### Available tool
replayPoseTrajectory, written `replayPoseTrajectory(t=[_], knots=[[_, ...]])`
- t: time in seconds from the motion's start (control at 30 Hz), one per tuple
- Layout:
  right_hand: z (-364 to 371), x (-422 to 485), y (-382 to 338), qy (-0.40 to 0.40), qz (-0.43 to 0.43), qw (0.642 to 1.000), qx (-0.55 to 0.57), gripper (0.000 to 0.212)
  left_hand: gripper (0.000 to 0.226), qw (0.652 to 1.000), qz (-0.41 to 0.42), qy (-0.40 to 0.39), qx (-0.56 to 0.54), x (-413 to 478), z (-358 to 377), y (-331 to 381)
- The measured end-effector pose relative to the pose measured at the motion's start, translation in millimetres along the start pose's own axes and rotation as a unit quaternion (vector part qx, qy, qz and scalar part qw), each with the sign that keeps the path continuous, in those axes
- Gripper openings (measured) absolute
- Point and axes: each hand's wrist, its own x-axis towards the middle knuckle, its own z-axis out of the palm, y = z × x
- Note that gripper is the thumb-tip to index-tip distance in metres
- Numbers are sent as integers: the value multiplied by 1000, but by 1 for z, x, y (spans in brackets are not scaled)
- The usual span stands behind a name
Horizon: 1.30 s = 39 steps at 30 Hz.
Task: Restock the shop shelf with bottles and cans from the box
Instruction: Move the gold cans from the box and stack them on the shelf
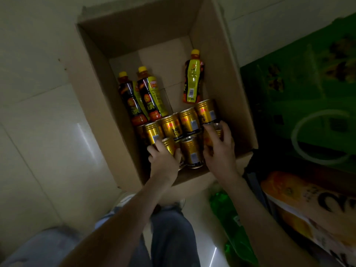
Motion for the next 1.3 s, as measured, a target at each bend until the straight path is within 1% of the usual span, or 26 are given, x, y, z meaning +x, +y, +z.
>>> replayPoseTrajectory(t=[0.07, 0.13, 0.2, 0.27, 0.33, 0.4, 0.53, 0.6, 0.7, 0.8, 0.87, 0.93, 1.0, 1.1, 1.17, 1.2, 1.3], knots=[[-30, -26, -30, 51, 10, 995, 87, 63, 68, 998, 43, -9, -47, -24, -38, 12], [-67, -58, -64, 69, 17, 986, 148, 59, 61, 992, 65, -38, -101, -56, -84, 30], [-108, -93, -96, 82, -5, 974, 210, 59, 49, 979, 59, -89, -176, -91, -131, 46], [-149, -132, -127, 60, -20, 961, 270, 63, 47, 958, 17, -151, -241, -135, -177, 60], [-189, -176, -154, 44, -17, 951, 305, 63, 50, 942, 1, -206, -264, -187, -218, 72], [-228, -223, -174, 49, -25, 942, 331, 61, 49, 928, 17, -239, -285, -240, -254, 87], [-292, -322, -187, 63, -47, 931, 358, 62, 46, 901, 76, -303, -301, -341, -297, 120], [-316, -372, -185, 86, -53, 924, 369, 63, 51, 886, 114, -347, -286, -390, -304, 135], [-338, -446, -174, 115, -46, 913, 388, 66, 68, 867, 182, -406, -225, -463, -300, 150], [-353, -524, -151, 163, -37, 892, 421, 64, 86, 849, 214, -455, -159, -530, -280, 152], [-355, -584, -129, 201, -20, 880, 429, 59, 97, 853, 224, -458, -109, -576, -254, 142], [-352, -647, -101, 253, -17, 861, 441, 55, 99, 857, 241, -450, -74, -624, -221, 121], [-346, -718, -70, 298, -9, 845, 444, 52, 95, 840, 238, -486, -41, -676, -182, 96], [-331, -823, -25, 347, 16, 828, 439, 56, 84, 789, 224, -572, 7, -756, -122, 64], [-324, -884, 2, 392, 31, 806, 442, 63, 75, 768, 218, -602, 15, -809, -85, 49], [-322, -912, 14, 418, 40, 790, 447, 65, 73, 756, 217, -617, 20, -833, -68, 43], [-321, -976, 44, 465, 66, 762, 446, 62, 68, 718, 246, -649, 51, -897, -26, 35]])
